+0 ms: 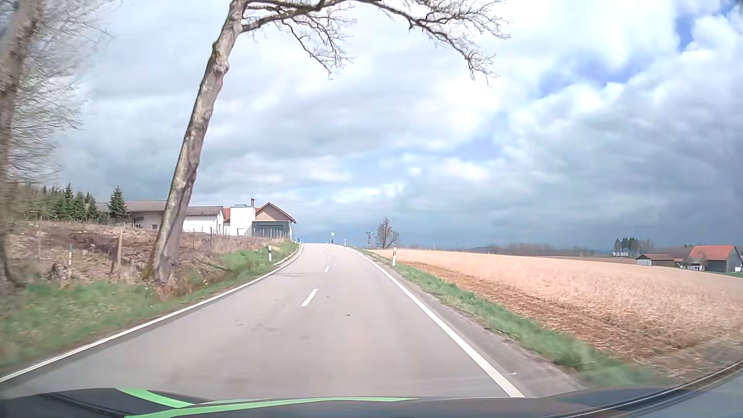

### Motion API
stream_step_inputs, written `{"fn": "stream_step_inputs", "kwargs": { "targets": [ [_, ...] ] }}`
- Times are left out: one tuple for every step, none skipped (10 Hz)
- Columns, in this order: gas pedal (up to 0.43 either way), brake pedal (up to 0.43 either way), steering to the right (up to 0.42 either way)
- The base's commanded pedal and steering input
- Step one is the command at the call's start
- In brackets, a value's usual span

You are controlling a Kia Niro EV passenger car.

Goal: Follow the waypoints while adhering to traffic rules and regulations

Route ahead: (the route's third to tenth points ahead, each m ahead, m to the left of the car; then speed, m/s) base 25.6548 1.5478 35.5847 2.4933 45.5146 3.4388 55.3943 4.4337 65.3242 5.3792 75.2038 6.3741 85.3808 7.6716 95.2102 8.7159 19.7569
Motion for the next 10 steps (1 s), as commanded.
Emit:
{"fn": "stream_step_inputs", "kwargs": {
  "targets": [
    [0.209,0.0,-0.016],
    [0.22,0.0,-0.015],
    [0.22,0.0,-0.015],
    [0.24,0.0,-0.014],
    [0.248,0.0,-0.014],
    [0.248,0.0,-0.014],
    [0.248,0.0,-0.015],
    [0.248,0.0,-0.014],
    [0.248,0.0,-0.014],
    [0.26,0.0,-0.014]
  ]
}}
